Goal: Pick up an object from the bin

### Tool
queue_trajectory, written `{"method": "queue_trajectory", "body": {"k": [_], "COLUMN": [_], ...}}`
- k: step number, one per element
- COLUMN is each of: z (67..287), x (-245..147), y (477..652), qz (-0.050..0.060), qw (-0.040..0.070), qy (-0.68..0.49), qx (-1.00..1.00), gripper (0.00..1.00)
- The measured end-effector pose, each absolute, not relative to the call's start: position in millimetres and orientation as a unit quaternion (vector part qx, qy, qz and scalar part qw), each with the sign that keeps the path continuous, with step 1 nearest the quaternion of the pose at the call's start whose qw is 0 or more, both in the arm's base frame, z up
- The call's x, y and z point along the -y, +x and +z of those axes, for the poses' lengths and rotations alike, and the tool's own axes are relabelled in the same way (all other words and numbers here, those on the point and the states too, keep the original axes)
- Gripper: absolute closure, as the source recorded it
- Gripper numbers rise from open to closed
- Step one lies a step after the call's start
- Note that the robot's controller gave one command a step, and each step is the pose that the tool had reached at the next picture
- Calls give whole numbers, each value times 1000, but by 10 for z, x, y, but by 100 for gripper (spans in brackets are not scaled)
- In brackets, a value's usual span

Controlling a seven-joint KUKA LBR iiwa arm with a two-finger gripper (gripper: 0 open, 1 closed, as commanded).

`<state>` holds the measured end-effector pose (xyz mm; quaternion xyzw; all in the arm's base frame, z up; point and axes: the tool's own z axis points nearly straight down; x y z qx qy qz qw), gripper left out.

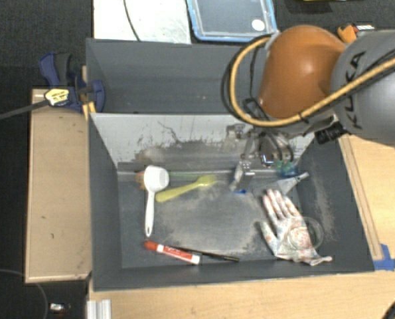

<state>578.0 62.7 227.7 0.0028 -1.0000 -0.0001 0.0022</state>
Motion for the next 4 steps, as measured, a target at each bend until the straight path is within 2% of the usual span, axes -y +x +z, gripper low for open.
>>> {"method": "queue_trajectory", "body": {"k": [1, 2, 3, 4], "z": [2323, 1623, 1592, 1367], "x": [-624, -969, -1488, -1456], "y": [5794, 5817, 5815, 5869], "qz": [-1, 0, 0, 0], "qw": [-2, -3, -9, -3], "qy": [2, 71, 211, 55], "qx": [1000, 997, 978, 998], "gripper": [0, 0, 0, 0]}}
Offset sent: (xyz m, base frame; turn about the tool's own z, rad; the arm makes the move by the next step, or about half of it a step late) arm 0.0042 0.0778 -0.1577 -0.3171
